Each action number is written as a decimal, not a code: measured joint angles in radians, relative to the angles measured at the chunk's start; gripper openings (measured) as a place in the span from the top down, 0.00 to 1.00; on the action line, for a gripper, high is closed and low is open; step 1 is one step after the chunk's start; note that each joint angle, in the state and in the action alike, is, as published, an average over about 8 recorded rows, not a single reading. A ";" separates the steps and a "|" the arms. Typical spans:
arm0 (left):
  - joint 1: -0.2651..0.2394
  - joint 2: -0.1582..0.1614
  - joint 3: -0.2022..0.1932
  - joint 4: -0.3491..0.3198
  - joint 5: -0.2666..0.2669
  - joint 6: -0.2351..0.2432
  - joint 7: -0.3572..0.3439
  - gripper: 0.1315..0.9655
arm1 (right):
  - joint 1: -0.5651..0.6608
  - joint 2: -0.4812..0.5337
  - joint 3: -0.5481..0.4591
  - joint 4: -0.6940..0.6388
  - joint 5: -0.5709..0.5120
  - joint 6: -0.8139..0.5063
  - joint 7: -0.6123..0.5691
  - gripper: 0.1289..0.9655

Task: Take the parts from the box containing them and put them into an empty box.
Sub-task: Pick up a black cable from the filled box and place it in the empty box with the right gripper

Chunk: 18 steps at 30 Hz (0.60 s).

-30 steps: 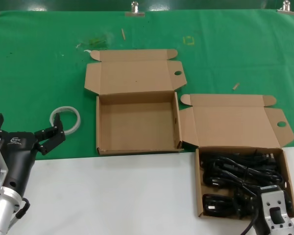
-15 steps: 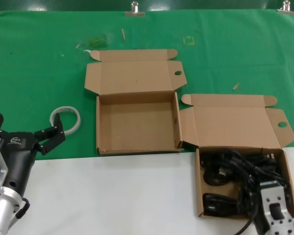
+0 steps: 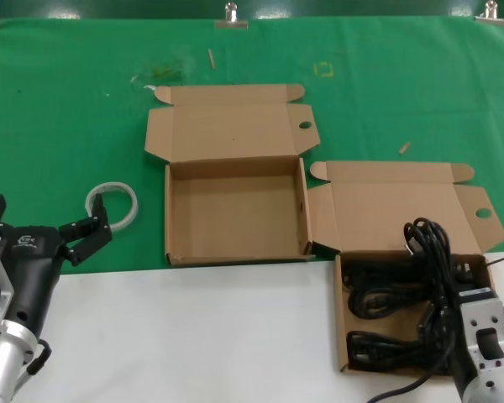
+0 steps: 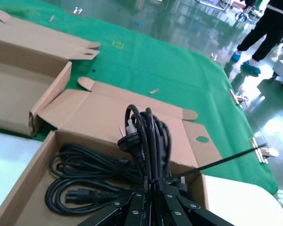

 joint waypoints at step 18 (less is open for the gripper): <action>0.000 0.000 0.000 0.000 0.000 0.000 0.000 0.00 | 0.040 0.000 -0.035 0.087 0.014 0.031 0.010 0.96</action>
